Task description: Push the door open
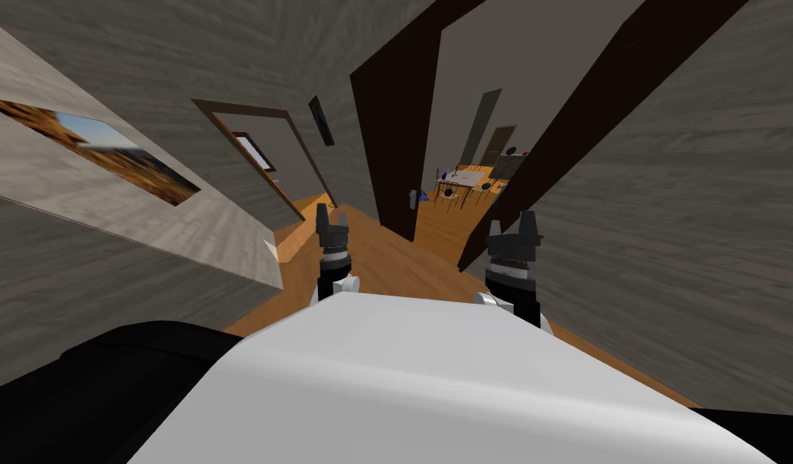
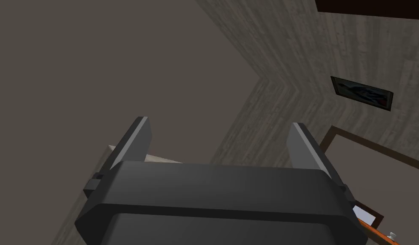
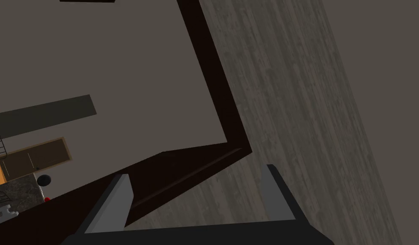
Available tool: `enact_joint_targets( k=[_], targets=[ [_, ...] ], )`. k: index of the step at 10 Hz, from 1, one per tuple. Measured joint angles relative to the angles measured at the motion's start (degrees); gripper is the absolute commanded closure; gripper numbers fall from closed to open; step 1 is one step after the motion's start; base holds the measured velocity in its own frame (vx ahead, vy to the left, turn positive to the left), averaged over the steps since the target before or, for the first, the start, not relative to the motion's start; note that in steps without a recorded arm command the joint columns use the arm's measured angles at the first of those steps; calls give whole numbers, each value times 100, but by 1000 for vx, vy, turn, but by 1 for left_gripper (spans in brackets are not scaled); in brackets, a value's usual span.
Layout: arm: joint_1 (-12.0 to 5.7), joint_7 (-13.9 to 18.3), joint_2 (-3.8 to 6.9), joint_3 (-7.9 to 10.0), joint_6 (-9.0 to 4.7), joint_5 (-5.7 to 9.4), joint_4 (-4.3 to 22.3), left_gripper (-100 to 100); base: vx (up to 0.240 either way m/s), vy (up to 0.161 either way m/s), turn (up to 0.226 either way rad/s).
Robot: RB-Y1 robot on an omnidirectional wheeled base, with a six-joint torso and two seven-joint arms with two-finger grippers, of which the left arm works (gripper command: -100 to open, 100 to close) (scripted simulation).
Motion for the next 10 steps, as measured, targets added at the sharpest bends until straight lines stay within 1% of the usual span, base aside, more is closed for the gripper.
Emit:
enact_joint_targets(
  k=[1, 2, 3, 4, 6, 7, 8, 10],
  targets=[
    [-69, 10, 39, -23, -9, 29, 99, -100, 113, 29, -67],
    [-140, 26, 85, -5, 41, 9, 194, -100, 118, 20, -37],
    [-219, 26, 102, -9, 64, -10, 308, -100, 110, 40, -49],
    [-299, 29, 130, -13, 67, -19, 447, -100, 104, 24, -51],
    [-405, 64, 204, 2, 74, -11, 648, -100, 91, 11, -43],
    [-477, 72, 220, -2, 79, -17, 761, -100, 110, 33, -81],
    [-569, 92, 265, 8, 85, -13, 922, -100, 108, 34, -67],
    [-733, 121, 323, 8, 87, -17, 1215, -100, 95, 31, -47]
  ],
)
